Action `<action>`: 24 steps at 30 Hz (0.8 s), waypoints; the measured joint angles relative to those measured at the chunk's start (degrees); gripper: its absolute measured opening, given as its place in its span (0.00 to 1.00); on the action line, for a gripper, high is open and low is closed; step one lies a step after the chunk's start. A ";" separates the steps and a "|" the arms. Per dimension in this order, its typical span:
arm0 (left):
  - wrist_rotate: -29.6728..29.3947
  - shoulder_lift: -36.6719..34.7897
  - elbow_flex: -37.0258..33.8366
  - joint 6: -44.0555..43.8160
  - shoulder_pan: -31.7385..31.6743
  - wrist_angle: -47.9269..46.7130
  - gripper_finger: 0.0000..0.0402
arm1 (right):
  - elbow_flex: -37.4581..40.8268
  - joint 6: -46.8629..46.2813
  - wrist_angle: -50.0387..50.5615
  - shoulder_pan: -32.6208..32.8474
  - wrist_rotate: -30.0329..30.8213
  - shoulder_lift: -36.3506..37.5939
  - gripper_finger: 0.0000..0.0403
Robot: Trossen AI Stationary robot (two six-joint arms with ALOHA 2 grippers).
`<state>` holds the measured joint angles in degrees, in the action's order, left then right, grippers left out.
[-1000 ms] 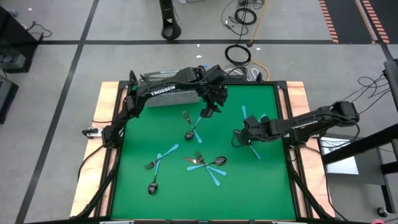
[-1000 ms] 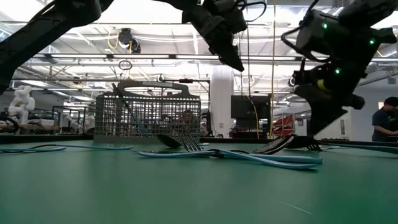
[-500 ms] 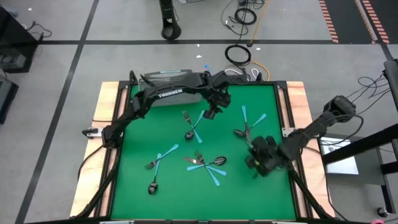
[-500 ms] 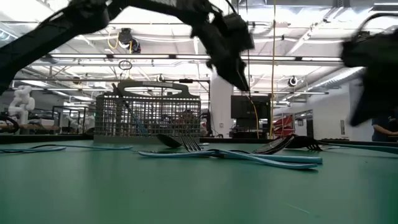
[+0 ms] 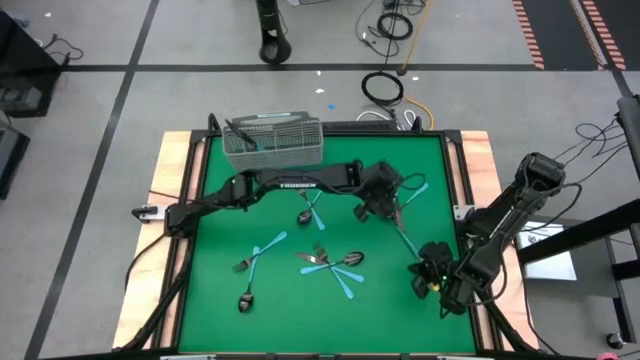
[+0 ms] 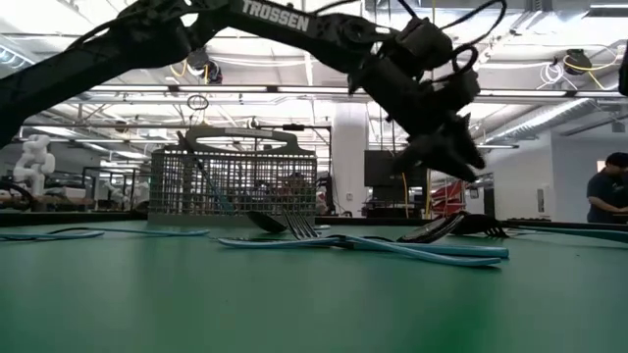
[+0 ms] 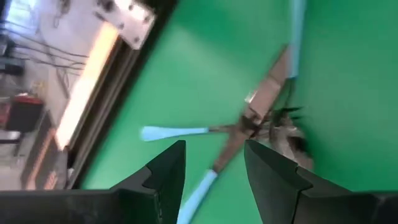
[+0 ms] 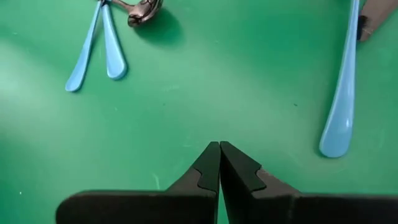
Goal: Sort silverware
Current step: Put the table knife into the silverware rack
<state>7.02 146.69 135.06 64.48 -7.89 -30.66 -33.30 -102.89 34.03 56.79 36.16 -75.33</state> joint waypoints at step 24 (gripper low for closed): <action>8.64 5.61 -0.04 -28.77 -0.95 21.12 0.41 | 0.00 -0.56 0.09 -0.15 -0.47 1.91 0.00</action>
<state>15.67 152.30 135.02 35.71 -8.85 -9.55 -33.30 -103.45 34.12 56.64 35.69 -73.42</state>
